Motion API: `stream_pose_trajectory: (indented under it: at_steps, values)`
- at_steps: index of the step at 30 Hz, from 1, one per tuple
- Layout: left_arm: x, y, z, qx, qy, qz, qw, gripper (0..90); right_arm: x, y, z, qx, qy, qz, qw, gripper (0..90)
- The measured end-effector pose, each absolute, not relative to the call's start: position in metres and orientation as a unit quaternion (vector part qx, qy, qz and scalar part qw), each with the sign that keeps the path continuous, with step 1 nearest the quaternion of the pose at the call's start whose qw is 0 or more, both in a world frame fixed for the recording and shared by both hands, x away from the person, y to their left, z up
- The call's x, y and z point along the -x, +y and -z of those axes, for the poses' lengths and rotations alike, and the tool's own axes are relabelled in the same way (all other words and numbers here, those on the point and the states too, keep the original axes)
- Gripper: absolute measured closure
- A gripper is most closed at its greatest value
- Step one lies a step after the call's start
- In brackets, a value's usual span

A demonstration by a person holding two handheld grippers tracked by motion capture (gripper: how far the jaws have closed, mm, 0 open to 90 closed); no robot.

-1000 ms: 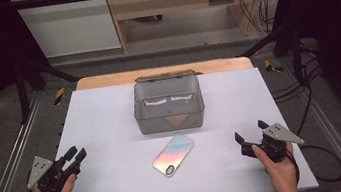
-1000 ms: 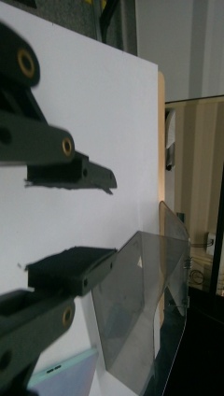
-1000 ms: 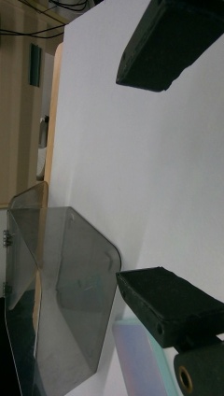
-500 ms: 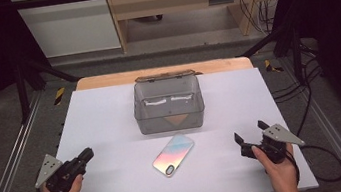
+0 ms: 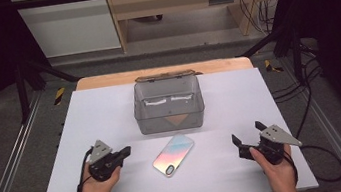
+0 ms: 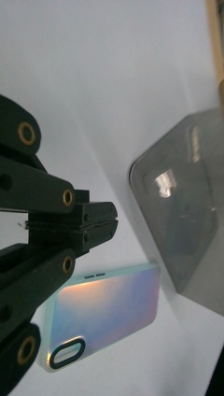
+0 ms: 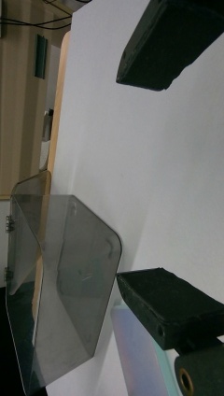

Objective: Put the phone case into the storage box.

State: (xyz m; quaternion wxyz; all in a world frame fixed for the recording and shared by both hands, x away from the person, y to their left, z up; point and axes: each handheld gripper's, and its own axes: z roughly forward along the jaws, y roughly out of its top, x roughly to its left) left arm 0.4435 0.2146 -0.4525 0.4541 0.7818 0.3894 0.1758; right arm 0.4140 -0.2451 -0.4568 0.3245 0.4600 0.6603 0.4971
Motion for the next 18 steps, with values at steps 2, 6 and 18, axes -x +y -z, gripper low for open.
stream_pose_trajectory:
  at_steps: [2, 6, 18]
  values:
    - [-0.449, 0.195, 0.46, -0.8, 0.382, -0.166, 0.432, 89.9, -0.413, -0.244, 0.456, -0.459, 0.661, -0.499, 0.323, 6.0]
    - [-0.453, 0.174, 0.467, -0.82, 0.372, -0.154, 0.407, 89.9, -0.413, -0.243, 0.456, -0.455, 0.663, -0.5, 0.322, 6.1]
    - [-0.45, 0.154, 0.482, -0.835, 0.37, -0.139, 0.383, 89.9, -0.412, -0.24, 0.456, -0.449, 0.668, -0.501, 0.318, 6.2]
